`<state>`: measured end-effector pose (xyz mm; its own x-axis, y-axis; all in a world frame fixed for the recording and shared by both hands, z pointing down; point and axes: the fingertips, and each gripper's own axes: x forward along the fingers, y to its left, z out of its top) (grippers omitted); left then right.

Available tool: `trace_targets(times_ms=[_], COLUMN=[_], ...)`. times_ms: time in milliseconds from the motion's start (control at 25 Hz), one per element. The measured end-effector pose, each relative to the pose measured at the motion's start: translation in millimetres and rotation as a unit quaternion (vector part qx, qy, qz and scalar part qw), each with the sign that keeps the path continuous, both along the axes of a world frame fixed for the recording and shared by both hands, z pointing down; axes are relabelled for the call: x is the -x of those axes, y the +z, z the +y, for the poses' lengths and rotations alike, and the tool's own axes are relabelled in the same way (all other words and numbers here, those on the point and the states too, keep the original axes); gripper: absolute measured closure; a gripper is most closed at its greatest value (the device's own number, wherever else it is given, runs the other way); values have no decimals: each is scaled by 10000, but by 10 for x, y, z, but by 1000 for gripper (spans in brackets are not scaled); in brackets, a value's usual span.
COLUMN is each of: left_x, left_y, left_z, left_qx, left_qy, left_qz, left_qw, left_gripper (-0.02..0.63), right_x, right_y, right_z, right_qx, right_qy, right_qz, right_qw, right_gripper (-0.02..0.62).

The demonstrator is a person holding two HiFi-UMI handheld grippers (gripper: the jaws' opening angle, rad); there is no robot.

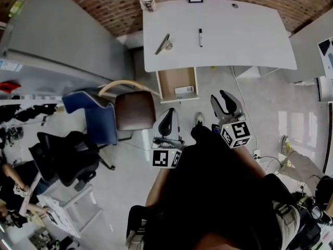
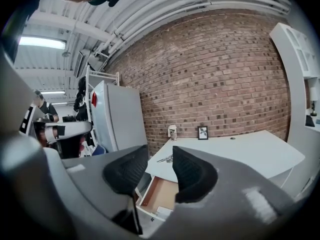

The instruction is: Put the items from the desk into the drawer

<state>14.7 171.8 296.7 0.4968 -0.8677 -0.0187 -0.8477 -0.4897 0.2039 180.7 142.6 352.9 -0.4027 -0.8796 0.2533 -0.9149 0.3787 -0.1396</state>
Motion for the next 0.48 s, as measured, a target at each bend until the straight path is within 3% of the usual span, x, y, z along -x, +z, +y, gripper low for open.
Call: trace_targets(times_ms=[480], left_x=[-318], left_y=[-103], left_z=[-502], left_qx=[-83], left_qy=[-77], left_qz=[-116], left_qw=[9999], left_gripper=[597], right_x=[-357], right_y=[118], right_z=[-684], right_qx=[127], right_qy=[41], right_qz=[-41], right_qw=[9999], right_gripper=[442])
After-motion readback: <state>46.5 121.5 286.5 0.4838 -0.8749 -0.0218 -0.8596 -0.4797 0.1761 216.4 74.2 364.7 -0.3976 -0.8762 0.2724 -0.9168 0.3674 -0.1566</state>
